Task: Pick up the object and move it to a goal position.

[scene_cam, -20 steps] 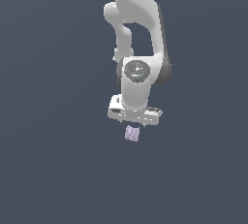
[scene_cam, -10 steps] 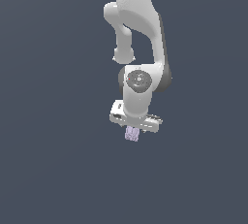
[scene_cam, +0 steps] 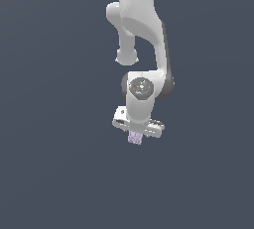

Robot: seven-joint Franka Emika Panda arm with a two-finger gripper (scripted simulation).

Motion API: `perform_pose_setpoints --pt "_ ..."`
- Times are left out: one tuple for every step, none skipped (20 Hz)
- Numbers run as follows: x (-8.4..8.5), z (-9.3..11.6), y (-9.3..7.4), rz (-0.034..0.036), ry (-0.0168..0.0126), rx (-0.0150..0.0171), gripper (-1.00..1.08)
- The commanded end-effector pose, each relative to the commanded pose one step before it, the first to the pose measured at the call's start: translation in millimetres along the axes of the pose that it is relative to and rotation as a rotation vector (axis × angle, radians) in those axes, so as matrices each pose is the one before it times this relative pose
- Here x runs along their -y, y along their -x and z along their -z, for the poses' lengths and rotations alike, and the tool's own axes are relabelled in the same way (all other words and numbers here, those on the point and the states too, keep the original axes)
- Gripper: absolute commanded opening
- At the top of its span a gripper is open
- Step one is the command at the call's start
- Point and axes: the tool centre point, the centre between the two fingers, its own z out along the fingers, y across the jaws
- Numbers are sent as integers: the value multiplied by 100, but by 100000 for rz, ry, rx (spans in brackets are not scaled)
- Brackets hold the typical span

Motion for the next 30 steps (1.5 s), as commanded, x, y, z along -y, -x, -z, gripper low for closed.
perform_pose_setpoints --pt "0 -1414 85 -67 52 109 100" --pt "-30 -456 -1 -82 7 -20 100" --pt "20 -387 7 0 0 0 100" --pt "-24 -297 -15 -67 5 -17 100" --pt "17 -226 -13 0 0 0 100" --pt "16 -146 -24 0 0 0 100" --pt "16 -65 -35 0 0 0 100" --pt "13 6 -39 0 0 0 100" --pt "5 16 -16 0 0 0 100" --pt "0 0 0 0 0 0 -100" --pt "0 0 0 0 0 0 -100" --pt "0 0 0 0 0 0 -100" --pt "0 0 0 0 0 0 -100" --pt "0 0 0 0 0 0 -100" --pt "0 0 0 0 0 0 -100" --pt "0 0 0 0 0 0 -100" --pt "0 0 0 0 0 0 -100" --pt "0 0 0 0 0 0 -100" --pt "0 0 0 0 0 0 -100" --pt "3 -5 -8 0 0 0 -100" --pt "-25 9 -25 0 0 0 -100" --pt "-76 26 -74 0 0 0 -100" --pt "-125 43 -122 0 0 0 -100" --pt "-174 60 -170 0 0 0 -100" --pt "-220 76 -215 0 0 0 -100" --pt "-264 91 -259 0 0 0 -100" --pt "-306 105 -300 0 0 0 -100" --pt "-344 118 -339 0 0 0 -100" --pt "-380 131 -375 0 0 0 -100" --pt "-412 142 -408 0 0 0 -100"
